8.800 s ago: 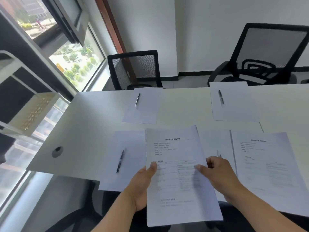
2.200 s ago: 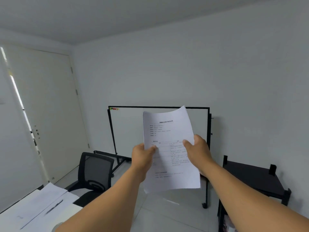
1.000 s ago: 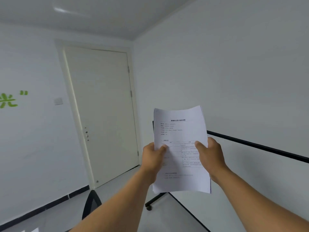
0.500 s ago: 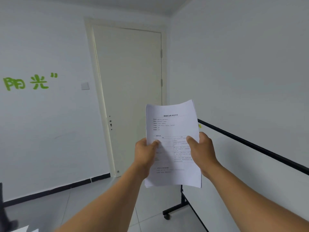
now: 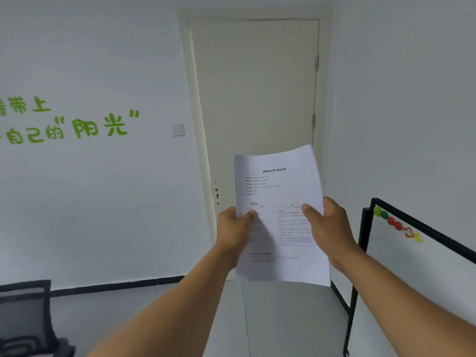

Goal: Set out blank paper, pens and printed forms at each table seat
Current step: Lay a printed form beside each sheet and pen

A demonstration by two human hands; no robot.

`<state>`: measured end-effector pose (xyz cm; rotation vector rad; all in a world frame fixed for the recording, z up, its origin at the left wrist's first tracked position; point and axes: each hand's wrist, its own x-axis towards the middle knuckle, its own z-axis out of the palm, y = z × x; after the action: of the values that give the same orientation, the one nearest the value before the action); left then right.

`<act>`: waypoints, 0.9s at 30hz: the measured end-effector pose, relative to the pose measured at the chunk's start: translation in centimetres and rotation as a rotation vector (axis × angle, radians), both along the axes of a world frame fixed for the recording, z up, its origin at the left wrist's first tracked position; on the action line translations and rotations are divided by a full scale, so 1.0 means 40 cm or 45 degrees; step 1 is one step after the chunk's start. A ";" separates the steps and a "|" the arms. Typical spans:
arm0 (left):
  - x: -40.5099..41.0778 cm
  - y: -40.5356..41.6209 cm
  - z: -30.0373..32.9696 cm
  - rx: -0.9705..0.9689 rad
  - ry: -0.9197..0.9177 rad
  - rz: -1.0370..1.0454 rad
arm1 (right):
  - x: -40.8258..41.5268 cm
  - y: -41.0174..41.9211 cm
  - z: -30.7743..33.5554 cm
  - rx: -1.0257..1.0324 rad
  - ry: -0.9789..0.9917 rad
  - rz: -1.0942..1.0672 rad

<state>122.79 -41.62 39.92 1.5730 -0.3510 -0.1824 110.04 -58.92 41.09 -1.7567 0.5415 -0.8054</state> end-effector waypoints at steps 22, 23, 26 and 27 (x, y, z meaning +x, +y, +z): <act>0.967 0.032 -0.079 0.031 -0.021 0.808 | 1.282 -0.059 -0.069 -0.015 0.037 0.812; 1.021 0.051 -0.082 0.026 -0.019 0.821 | 1.339 -0.042 -0.067 -0.013 0.043 0.831; 1.163 0.111 -0.090 0.028 -0.006 0.882 | 1.503 0.022 -0.061 -0.074 0.082 0.867; 1.215 0.141 -0.081 0.023 -0.005 0.902 | 1.566 0.054 -0.050 -0.072 0.074 0.887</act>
<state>171.39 -35.98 36.69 1.6241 0.2171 0.3665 172.69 -56.75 39.09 -1.8495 -0.0752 -0.2783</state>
